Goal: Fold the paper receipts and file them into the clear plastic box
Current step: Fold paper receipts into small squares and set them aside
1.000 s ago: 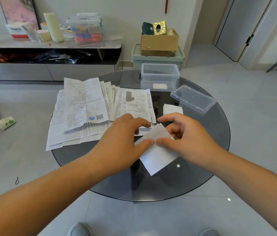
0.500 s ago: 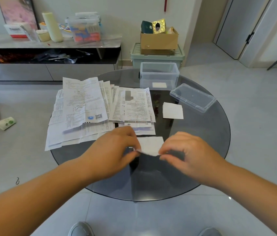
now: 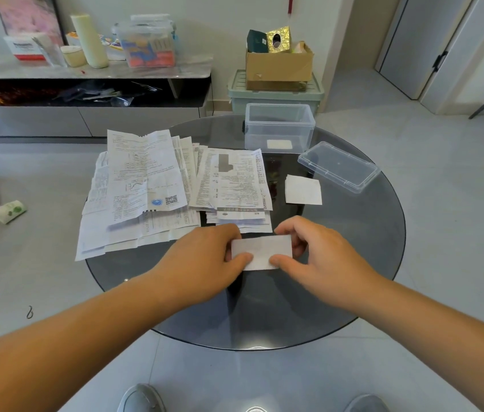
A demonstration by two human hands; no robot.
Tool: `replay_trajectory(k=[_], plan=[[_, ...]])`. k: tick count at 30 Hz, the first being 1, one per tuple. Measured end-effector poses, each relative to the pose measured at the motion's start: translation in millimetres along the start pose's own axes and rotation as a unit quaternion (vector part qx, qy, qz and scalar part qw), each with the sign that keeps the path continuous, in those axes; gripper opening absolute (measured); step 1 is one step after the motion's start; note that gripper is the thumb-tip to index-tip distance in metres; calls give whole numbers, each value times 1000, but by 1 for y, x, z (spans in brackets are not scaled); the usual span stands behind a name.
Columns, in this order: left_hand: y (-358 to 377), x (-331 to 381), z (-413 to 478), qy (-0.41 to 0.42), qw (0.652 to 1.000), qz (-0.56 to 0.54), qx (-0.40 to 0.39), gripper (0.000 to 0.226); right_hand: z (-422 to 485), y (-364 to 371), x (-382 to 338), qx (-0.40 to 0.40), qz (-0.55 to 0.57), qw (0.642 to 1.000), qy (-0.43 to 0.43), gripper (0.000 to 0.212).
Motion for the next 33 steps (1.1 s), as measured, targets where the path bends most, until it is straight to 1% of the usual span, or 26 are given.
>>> replay_trajectory(k=[3,7,8,11,14,19,23,33], plan=[[7,3,1,2,999,38,-3,22,4,2,2,11,-29,999,23,41],[9,4,-1,17,999,44,-6,45,9,7,3,19,-83,996,40,47],[10,4,-2,26,999,46,-10,45,8,9,2,20,-94,995,40,47],[13,4,-4,47,996,74,-20,34,6,13,0,18,-117,992,39,49],[15,2,-5,52,994,90,-24,30,6,14,-2,13,-129,991,43,50],[14,-4,-3,46,995,87,-30,36,7,11,4,3,-121,991,62,48],[13,-6,-4,44,995,81,-43,38,7,2,20,-26,-117,989,91,47],[8,-13,-2,13,993,66,-102,44,4,-3,24,-68,-123,988,68,42]])
Point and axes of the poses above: each hand's wrist, its own z-axis towards the middle knuckle, its own y-axis out of the palm, x = y × z, the point moved 5 cm from there along z, towards the middle knuckle, and after that the axes turned 14 degrees about -z, right-handed, at the moved point
